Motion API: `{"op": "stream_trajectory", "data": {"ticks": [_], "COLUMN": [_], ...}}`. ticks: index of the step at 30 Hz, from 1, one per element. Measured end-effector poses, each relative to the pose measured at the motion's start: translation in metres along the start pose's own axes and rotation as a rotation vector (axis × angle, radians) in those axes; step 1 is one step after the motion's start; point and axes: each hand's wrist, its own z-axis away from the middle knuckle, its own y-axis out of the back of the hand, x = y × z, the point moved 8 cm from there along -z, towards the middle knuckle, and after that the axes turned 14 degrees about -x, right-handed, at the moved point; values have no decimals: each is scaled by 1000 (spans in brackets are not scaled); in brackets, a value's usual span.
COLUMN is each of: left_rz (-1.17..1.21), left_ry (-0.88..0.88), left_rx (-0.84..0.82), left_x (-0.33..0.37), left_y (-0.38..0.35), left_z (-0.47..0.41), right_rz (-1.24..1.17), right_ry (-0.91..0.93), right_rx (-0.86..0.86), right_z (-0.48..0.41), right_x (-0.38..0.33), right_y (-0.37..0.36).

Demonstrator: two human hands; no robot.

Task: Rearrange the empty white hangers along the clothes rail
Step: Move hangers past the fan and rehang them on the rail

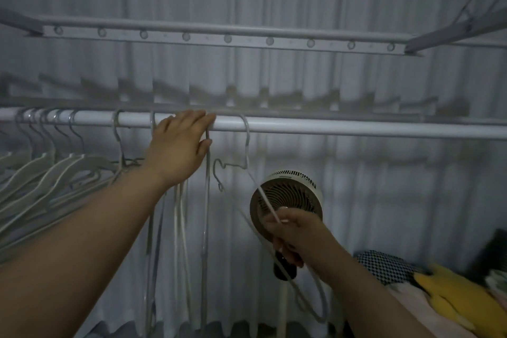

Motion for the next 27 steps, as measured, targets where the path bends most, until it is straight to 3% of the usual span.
{"op": "stream_trajectory", "data": {"ticks": [13,21,27], "left_rz": [29,-30,-42], "left_ry": [87,-44,-135], "left_rx": [207,75,101], "left_x": [26,146,251], "left_y": [4,-20,-28], "left_z": [-1,-29,-54], "right_rz": [-94,-52,-23], "right_ry": [-6,-48,-50], "right_rx": [343,416,450], "right_z": [92,158,207], "right_x": [41,64,81], "right_y": [139,260,338]}}
